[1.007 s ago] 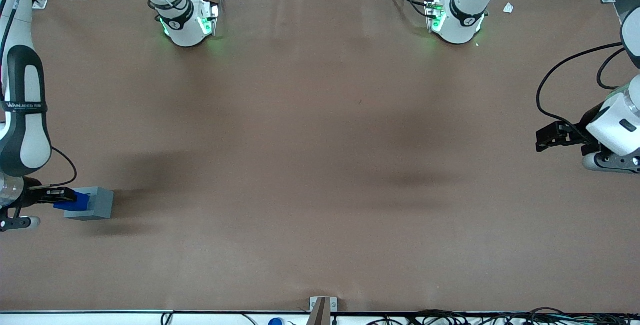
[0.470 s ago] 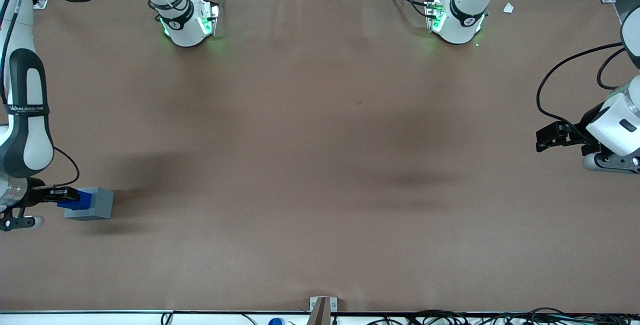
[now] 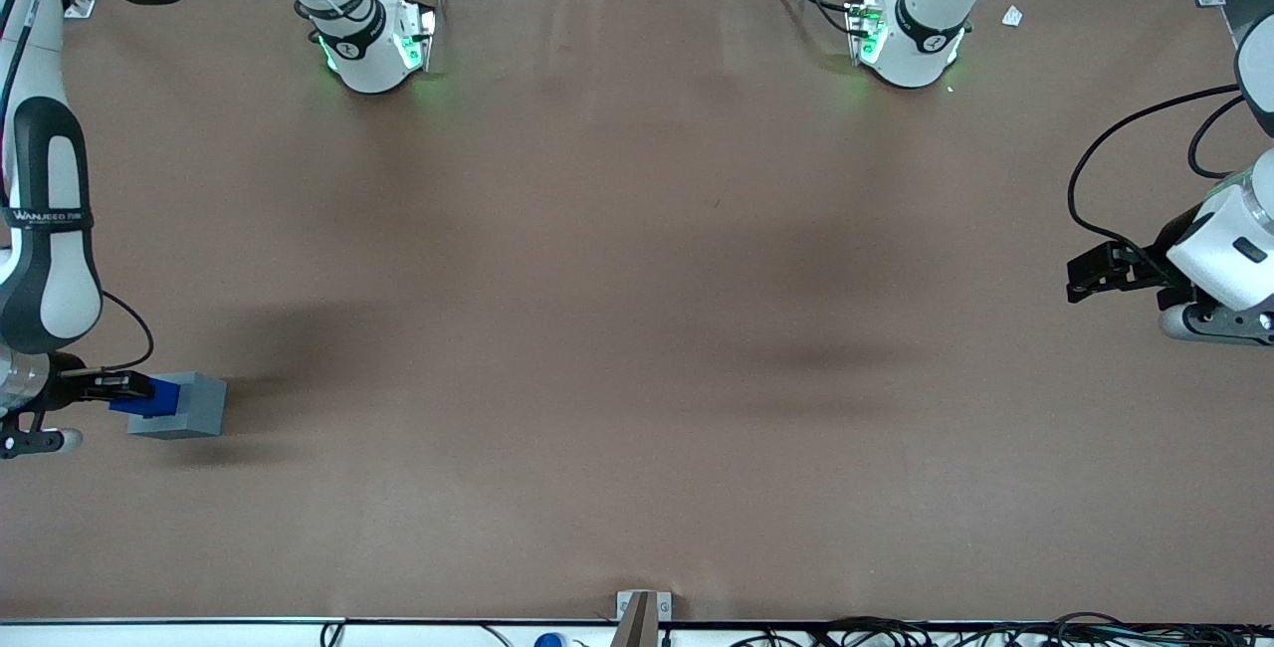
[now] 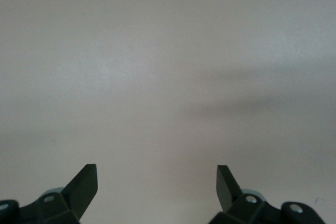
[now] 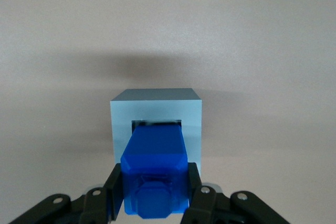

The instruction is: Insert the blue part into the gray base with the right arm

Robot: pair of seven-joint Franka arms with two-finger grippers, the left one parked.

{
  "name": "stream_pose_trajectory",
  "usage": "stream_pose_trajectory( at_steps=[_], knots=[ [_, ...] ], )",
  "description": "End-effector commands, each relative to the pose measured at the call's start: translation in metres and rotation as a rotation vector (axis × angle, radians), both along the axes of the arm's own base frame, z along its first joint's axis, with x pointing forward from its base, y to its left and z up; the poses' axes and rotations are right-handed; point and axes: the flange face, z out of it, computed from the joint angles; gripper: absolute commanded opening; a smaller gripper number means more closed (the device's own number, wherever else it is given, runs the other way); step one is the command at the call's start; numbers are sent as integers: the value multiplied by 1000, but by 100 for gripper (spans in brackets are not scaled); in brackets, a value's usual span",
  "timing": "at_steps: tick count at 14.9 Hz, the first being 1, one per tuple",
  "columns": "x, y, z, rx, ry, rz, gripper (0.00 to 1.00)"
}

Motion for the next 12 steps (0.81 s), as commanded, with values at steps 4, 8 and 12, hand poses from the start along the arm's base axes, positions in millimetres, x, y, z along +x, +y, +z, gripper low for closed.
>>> stream_pose_trajectory(
  at_steps=[4,8,12],
  knots=[
    [-2,-5,-25,11,23,-9,0],
    [-1,-4,-25,14,24,-12,0],
    [0,2,-29,17,27,-20,0]
  ],
)
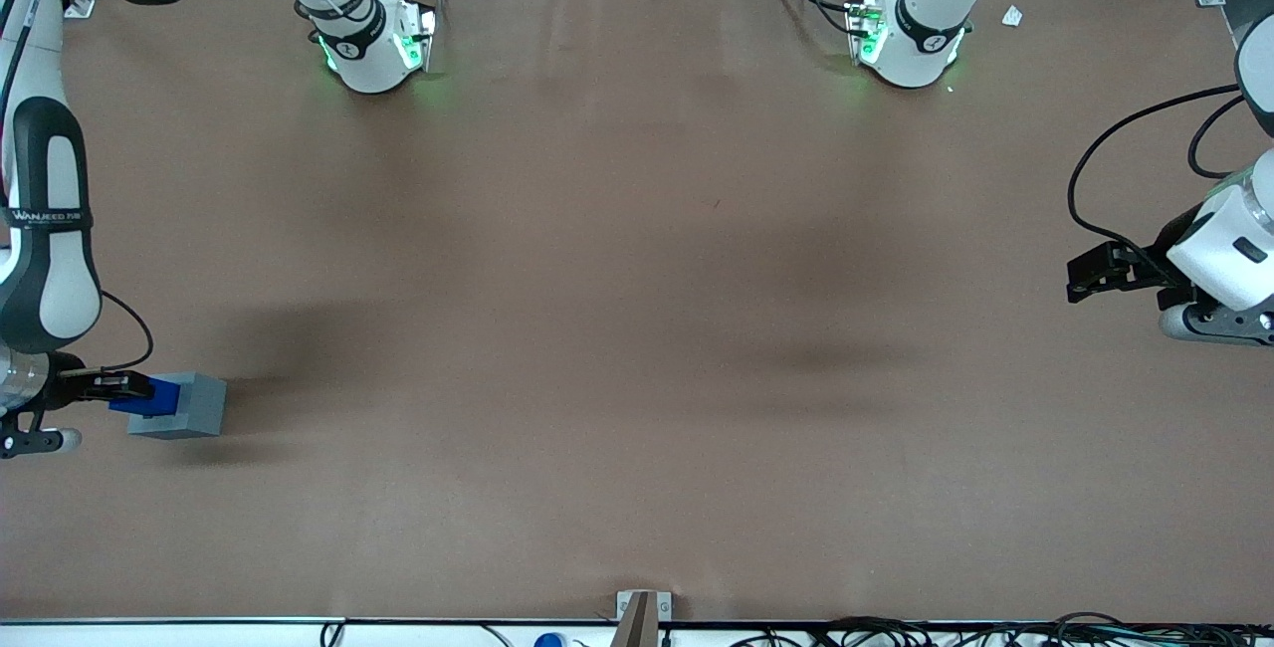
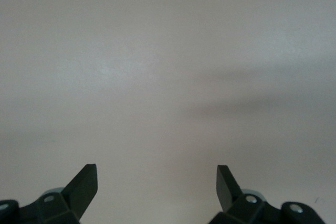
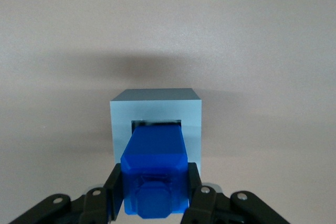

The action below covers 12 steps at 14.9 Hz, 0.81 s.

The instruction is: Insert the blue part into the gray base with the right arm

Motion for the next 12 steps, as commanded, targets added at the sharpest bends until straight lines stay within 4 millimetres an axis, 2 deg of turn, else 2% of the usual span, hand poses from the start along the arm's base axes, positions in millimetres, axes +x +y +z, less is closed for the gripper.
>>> stream_pose_trajectory(
  at_steps=[1,6,12],
  knots=[
    [0,0,-28,16,26,-19,0],
    [0,2,-37,19,35,-44,0],
    [2,6,-37,18,35,-51,0]
  ],
)
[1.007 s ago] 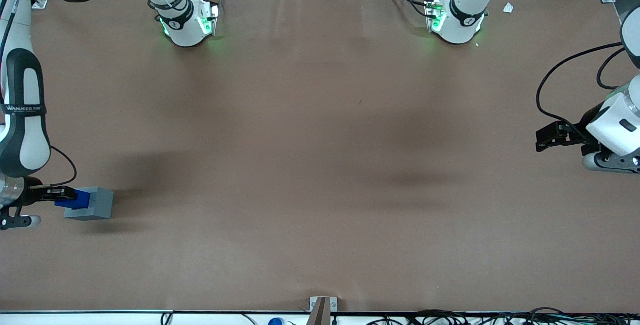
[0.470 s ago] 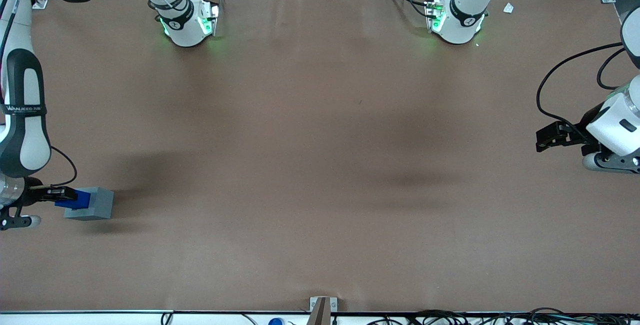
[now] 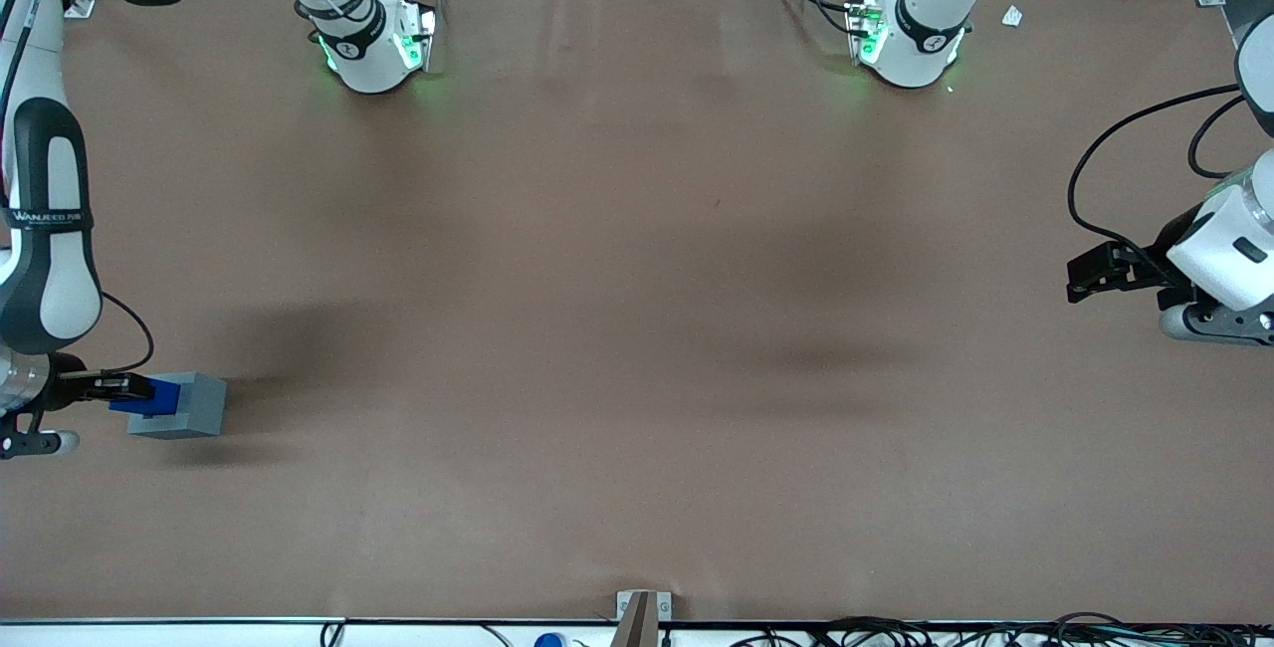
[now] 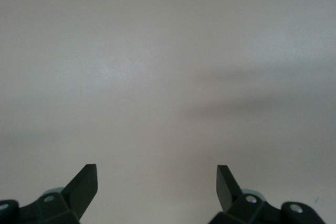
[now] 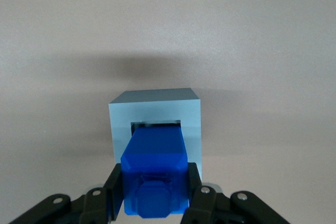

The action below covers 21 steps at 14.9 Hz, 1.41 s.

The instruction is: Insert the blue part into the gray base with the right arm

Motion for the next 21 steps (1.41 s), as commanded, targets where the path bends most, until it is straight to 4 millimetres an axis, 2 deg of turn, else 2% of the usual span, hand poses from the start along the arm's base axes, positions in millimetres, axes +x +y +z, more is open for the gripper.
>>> stream_pose_trajectory(
  at_steps=[1,7,11,16,21],
  knots=[
    [1,6,-37,22,35,-17,0],
    [2,9,-38,24,36,-11,0],
    [0,2,-45,27,40,17,0],
    [4,-4,-43,20,-5,4,0],
    [2,-14,-53,24,-24,-4,0]
  ],
)
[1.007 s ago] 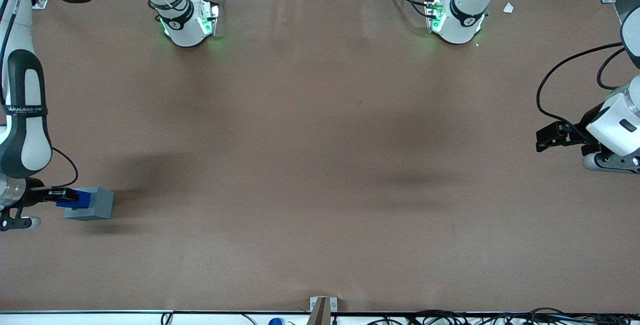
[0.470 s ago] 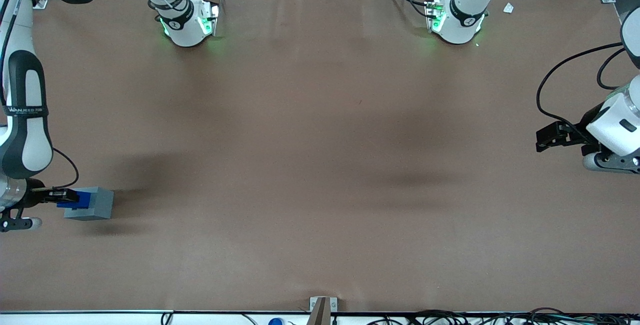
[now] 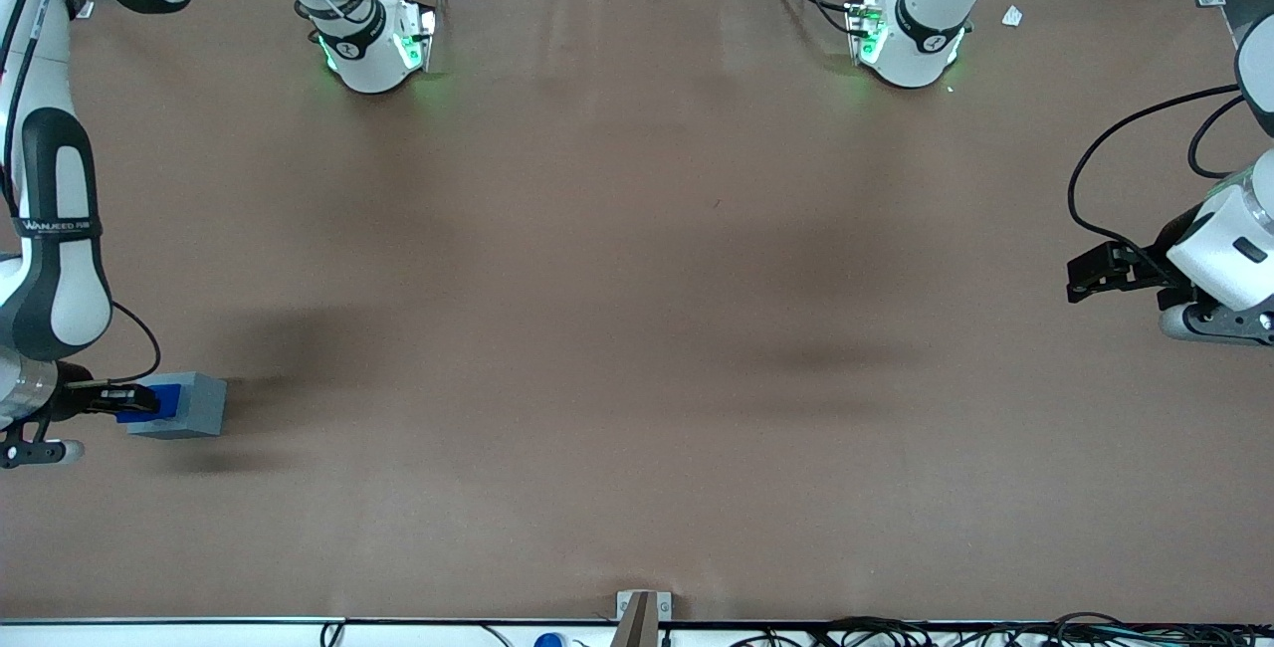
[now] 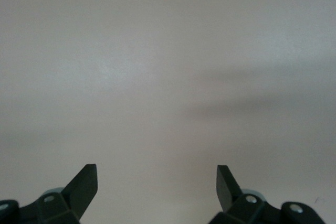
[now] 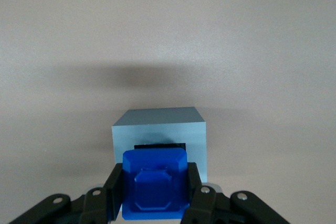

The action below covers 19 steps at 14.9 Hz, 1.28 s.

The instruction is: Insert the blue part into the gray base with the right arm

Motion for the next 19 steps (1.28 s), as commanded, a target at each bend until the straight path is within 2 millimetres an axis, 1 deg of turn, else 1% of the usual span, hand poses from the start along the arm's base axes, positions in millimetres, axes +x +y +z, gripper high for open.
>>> stream_pose_trajectory(
  at_steps=[1,3,8,10,12,13,14,15,19],
  knots=[
    [-6,-16,-42,16,20,-2,0],
    [-5,-15,-42,16,20,0,0],
    [-4,-15,-34,16,14,13,0],
    [-3,-14,-25,15,3,13,0],
    [-5,-21,-23,23,3,3,0],
    [-5,-20,-22,25,9,8,0],
    [-5,-21,-19,26,10,9,0],
    [-3,-21,-9,24,3,10,0],
    [-1,-16,4,32,23,16,0]
  ],
)
